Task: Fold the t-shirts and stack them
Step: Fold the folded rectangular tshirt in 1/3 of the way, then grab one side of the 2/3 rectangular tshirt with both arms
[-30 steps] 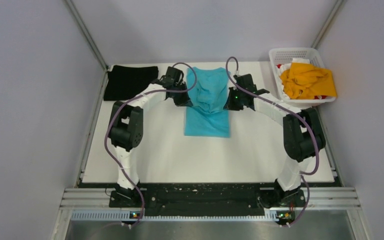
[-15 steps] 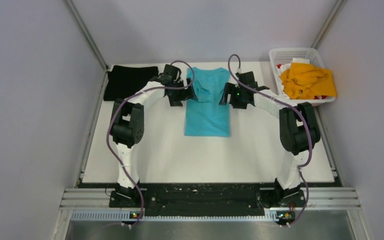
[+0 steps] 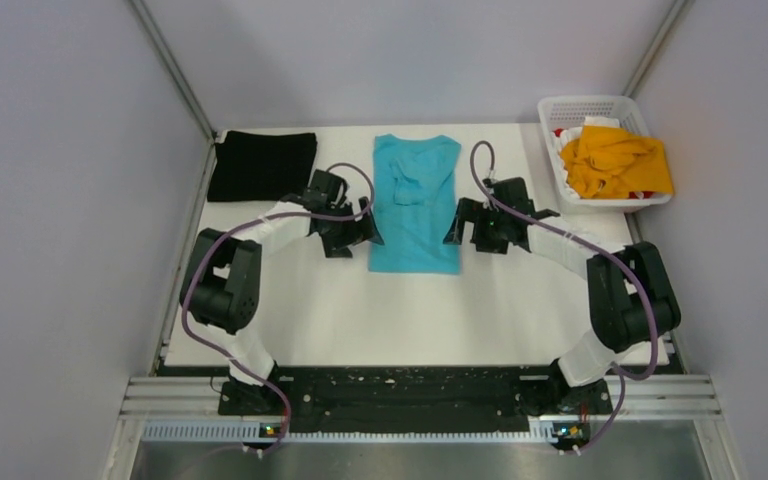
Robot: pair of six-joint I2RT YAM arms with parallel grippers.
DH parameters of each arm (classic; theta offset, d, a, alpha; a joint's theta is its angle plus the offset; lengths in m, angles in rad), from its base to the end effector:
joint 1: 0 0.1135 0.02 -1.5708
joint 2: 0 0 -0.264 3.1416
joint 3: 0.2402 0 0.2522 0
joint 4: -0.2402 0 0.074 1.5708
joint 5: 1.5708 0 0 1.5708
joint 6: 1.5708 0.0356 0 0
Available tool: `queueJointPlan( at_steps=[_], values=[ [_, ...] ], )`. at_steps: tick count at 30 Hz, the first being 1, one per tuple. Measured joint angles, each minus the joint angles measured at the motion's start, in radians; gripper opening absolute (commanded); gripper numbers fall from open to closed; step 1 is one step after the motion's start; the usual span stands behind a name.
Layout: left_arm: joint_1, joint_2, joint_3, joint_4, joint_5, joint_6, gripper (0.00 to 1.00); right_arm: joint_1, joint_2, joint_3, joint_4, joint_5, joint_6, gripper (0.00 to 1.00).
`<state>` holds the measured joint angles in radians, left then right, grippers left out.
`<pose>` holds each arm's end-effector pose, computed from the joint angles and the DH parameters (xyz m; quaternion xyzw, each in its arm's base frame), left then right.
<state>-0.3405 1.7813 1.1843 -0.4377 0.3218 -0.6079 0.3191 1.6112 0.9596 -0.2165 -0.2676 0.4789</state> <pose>0.3417 -0.1330 0.1909 -0.0848 0.9490 -0.2568 0.1620 0.3121 0.1130 0.1938 0.0285 0.9312 0.2479 0.2656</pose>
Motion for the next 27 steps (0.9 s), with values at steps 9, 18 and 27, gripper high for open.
queueJointPlan(
  at_steps=[9,18,27],
  values=[
    [-0.034,-0.021,-0.134,0.084,0.011,-0.076,0.64,0.026,-0.008,-0.103,0.016,-0.048,0.043,0.99],
    [-0.034,-0.019,-0.183,0.144,0.027,-0.113,0.48,0.026,-0.010,-0.116,0.046,-0.050,0.068,0.98],
    [-0.048,-0.013,-0.198,0.148,0.027,-0.124,0.16,0.026,-0.015,-0.127,0.058,-0.049,0.072,0.98]
  ],
)
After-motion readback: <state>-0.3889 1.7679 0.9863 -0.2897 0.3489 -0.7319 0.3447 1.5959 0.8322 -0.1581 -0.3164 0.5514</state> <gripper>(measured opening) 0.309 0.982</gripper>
